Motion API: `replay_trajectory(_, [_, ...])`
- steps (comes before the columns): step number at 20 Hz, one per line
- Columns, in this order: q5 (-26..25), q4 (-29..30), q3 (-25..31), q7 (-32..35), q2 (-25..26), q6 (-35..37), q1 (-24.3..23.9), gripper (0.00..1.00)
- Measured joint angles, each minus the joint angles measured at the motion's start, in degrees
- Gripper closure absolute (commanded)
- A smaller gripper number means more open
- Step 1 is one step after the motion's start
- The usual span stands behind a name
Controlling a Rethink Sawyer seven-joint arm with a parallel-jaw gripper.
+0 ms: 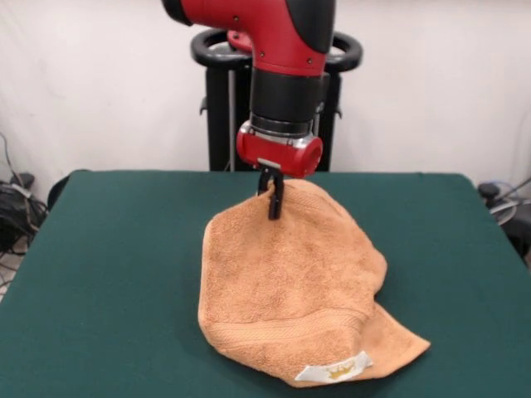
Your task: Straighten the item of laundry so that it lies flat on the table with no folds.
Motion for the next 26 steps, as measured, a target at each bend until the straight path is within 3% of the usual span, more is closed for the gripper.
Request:
replay_trajectory(12, [-6.93,0.11,-0.01,0.00,-0.44,-1.15,-0.19,1.00])
replay_trajectory(26, [-9.71,0.20,0.00,0.00,-0.37,-1.69,-1.64,1.00])
